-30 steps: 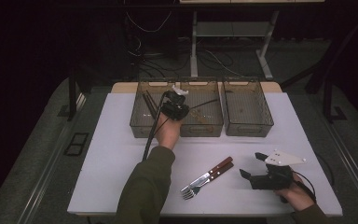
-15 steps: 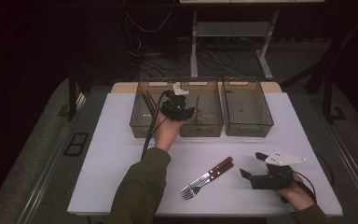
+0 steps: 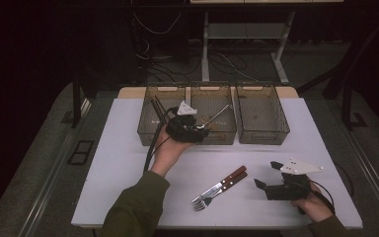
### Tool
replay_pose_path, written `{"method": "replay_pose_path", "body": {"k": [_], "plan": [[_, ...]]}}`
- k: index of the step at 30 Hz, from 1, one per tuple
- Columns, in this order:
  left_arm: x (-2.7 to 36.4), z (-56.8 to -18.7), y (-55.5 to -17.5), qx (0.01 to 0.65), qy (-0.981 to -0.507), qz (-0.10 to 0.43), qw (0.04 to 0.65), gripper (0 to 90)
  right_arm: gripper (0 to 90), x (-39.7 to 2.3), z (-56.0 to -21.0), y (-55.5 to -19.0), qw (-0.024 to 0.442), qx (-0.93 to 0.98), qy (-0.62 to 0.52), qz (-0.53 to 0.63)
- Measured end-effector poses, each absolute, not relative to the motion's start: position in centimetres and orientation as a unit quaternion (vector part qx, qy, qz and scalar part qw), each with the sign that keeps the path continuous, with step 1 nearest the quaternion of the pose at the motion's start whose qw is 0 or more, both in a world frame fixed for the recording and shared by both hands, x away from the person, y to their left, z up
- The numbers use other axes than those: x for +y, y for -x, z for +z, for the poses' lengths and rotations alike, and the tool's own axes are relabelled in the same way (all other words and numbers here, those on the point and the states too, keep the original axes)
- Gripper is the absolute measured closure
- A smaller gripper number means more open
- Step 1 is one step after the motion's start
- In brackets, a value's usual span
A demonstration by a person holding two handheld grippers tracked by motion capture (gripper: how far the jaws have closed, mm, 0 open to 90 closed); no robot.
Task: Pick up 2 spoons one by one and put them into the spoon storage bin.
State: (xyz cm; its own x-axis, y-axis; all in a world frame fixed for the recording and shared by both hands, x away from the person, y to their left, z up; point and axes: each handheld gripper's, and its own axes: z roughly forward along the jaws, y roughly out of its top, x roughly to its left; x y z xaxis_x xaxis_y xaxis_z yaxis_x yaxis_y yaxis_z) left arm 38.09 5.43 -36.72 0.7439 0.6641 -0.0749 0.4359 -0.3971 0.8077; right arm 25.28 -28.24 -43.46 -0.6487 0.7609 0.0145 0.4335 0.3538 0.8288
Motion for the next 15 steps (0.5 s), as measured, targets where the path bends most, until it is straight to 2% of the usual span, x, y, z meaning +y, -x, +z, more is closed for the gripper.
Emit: {"method": "replay_pose_path", "body": {"k": [8, 15], "plan": [[7.0, -38.7, -35.7, 0.318, -0.828, 0.114, 0.448, 25.1, 14.0, -28.2, -43.2, -25.3, 0.181, 0.798, -0.371, 0.439], [9.4, -39.9, -32.8, 0.283, -0.836, 0.123, 0.454, 17.1, 14.0, -27.7, -43.1, -25.1, 0.124, 0.819, -0.354, 0.433]]}}
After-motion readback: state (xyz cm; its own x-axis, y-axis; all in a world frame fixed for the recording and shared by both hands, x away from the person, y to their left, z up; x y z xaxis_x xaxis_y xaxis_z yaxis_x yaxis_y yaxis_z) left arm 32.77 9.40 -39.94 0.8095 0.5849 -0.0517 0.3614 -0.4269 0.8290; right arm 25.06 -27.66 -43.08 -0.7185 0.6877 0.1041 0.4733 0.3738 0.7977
